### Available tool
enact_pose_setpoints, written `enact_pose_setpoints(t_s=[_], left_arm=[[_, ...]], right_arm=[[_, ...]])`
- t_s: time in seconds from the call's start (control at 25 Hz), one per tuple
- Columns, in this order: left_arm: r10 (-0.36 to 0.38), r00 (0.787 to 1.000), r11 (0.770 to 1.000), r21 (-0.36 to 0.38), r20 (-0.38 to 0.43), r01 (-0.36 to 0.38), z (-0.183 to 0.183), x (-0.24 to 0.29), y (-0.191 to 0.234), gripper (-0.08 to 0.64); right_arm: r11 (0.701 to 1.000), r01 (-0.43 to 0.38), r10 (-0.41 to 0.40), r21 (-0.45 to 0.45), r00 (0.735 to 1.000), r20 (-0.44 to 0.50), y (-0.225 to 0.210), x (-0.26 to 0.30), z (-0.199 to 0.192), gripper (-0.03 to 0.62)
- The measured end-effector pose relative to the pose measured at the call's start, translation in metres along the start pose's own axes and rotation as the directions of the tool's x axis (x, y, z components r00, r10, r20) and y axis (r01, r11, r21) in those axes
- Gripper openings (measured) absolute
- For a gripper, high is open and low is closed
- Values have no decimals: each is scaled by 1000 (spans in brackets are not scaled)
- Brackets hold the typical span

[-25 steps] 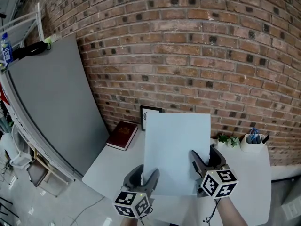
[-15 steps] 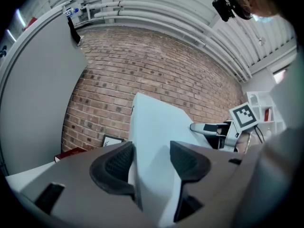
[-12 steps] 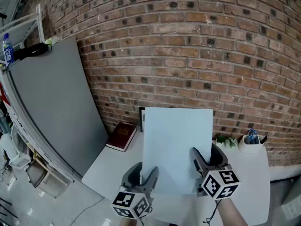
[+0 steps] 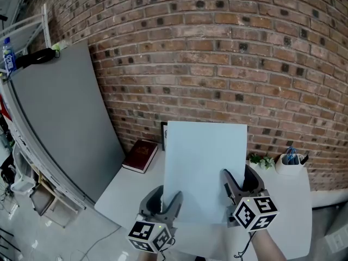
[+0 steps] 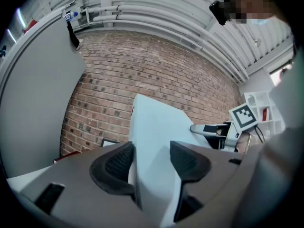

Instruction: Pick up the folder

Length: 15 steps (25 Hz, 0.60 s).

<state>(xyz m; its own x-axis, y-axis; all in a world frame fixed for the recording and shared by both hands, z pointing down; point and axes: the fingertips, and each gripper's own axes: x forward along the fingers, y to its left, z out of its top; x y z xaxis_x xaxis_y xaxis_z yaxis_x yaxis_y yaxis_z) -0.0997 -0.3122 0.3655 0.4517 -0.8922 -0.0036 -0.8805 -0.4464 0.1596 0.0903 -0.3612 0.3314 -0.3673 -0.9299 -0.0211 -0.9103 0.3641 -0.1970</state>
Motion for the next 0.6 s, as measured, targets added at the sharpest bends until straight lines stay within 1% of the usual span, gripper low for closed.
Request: enact_pose_setpoints(t_s=[0.6], left_arm=[[1,1000,1000,6,10,-1,2,-5,-3,241]], right_arm=[[1000,9,-9,-11,1000,9,3,-6,2,295]])
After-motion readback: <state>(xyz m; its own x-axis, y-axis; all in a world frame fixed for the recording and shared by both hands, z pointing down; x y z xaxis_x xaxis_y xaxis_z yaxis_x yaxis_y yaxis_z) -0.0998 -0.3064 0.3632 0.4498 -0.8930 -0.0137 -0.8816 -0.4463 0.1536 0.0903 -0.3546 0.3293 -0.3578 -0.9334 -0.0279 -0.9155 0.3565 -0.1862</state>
